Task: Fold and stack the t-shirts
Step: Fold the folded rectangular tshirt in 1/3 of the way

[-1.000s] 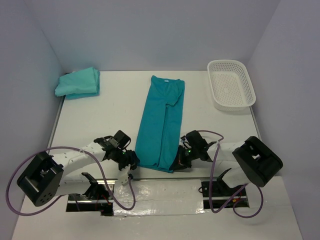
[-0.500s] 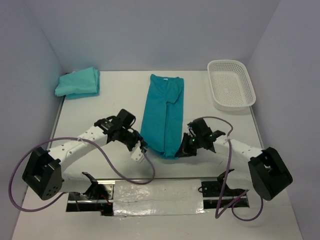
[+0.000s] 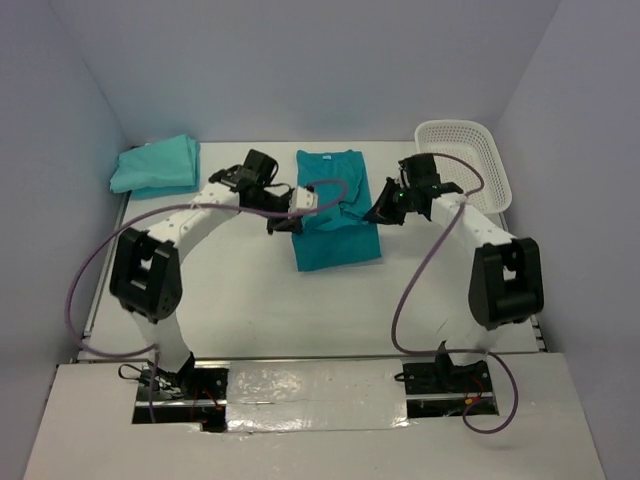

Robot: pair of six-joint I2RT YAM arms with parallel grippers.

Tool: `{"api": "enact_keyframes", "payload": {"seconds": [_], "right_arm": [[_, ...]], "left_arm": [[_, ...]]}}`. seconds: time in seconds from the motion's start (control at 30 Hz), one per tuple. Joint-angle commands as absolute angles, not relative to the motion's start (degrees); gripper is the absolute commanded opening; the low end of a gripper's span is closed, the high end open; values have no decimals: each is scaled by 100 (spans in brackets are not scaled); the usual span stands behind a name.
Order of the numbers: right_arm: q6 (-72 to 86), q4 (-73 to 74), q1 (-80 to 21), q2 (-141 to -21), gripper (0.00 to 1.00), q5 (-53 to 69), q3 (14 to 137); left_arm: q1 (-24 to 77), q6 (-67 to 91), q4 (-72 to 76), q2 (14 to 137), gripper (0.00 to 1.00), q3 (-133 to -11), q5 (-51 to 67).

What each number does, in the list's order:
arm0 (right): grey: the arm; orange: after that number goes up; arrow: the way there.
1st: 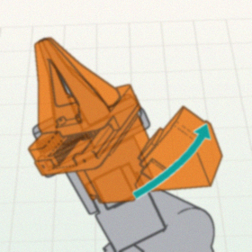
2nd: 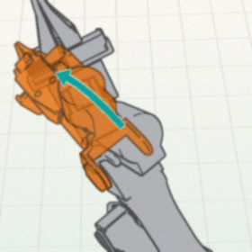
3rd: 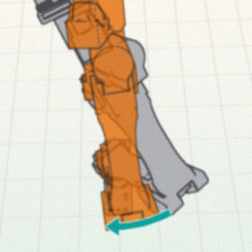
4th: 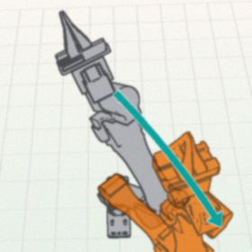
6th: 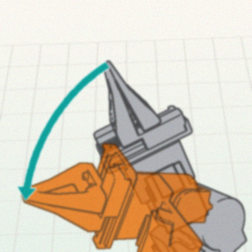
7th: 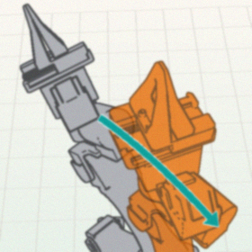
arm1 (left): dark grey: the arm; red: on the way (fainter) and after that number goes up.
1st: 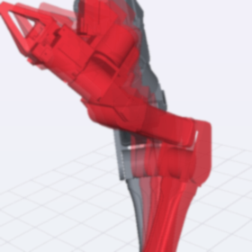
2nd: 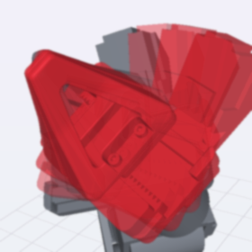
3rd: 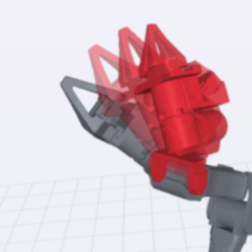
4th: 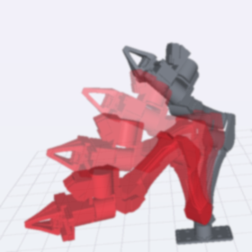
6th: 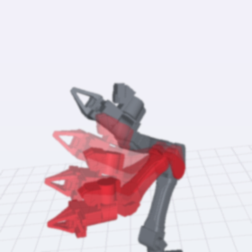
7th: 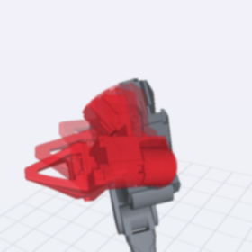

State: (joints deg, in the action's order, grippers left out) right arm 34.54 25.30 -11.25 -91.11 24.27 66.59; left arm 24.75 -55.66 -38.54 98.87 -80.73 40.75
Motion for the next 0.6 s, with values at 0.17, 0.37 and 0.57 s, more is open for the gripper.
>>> {"api": "enact_keyframes", "payload": {"seconds": [0.17, 0.37, 0.57], "right_arm": [[3147, 2882, -976, -10467, 0, 2470, 8058], [3111, 3269, -826, -11214, 0, 2391, 9061], [3235, 3041, -730, -11565, 0, 2548, 9166]], "left_arm": [[2057, -5097, -3447, 11258, 0, -9659, 4351], [2030, -4905, -2234, 11575, 0, -9501, 4290], [2013, -4580, -1154, 11847, 0, -9571, 3973]]}}
